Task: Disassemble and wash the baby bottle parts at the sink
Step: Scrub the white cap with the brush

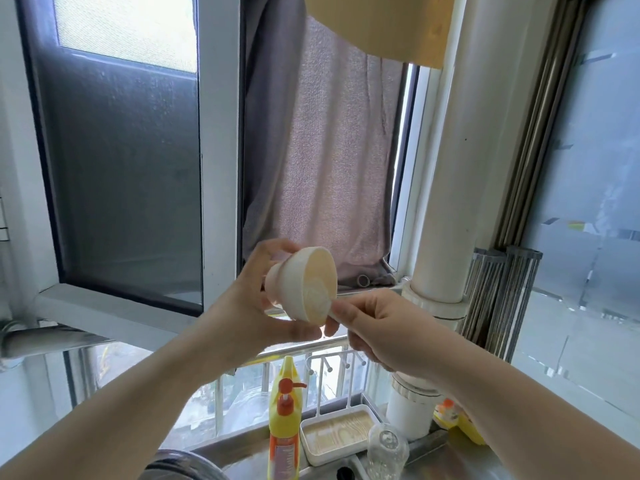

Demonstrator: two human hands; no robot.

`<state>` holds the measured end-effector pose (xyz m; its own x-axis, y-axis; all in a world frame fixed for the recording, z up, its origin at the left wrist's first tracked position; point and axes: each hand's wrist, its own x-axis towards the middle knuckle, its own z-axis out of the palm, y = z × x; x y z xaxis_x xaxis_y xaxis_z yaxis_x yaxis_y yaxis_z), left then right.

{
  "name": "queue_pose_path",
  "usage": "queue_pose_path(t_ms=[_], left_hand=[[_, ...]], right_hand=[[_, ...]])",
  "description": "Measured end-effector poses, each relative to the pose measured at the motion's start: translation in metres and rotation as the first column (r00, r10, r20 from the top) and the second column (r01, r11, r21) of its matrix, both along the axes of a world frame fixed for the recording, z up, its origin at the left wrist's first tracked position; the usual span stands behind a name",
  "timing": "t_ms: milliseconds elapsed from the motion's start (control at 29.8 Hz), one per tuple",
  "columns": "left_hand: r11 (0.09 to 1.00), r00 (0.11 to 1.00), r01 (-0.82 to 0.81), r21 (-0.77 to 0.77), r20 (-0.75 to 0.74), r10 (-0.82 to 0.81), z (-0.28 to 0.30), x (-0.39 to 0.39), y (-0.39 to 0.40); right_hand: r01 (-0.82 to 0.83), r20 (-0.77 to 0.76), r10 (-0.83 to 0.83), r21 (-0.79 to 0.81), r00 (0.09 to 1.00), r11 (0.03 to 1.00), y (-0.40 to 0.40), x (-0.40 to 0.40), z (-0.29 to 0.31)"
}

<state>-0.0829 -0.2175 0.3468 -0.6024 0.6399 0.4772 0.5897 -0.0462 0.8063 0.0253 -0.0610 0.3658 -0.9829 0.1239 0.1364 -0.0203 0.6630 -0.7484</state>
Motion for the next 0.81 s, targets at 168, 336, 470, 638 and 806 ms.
queue_pose_path(t_ms=[168,336,470,638,806], left_hand=[[0.969,0.872,0.243,0.046,0.426,-0.239,0.018,0.007,-0.006],[0.983,0.920,0.159,-0.090,0.376,-0.114,0.010,0.004,0.002],[0.995,0.954,0.095,0.014,0.284,-0.095,0.008,0.004,0.004],[0.990,0.984,0.067,0.124,0.158,-0.086,-0.004,0.003,0.001],[0.979,0.984,0.082,0.186,0.144,-0.109,0.001,0.000,-0.003]], right_hand=[[0.022,-0.025,-0.015,0.276,1.000,0.961,0.001,0.004,0.000],[0.387,-0.435,0.040,0.836,0.900,0.389,0.007,0.006,0.004],[0.472,-0.537,0.043,0.774,0.842,0.421,0.005,0.000,-0.010],[0.011,0.072,-0.019,0.111,0.997,0.994,-0.009,0.002,-0.009],[0.117,-0.151,-0.044,0.514,0.988,0.850,-0.002,-0.001,-0.005]])
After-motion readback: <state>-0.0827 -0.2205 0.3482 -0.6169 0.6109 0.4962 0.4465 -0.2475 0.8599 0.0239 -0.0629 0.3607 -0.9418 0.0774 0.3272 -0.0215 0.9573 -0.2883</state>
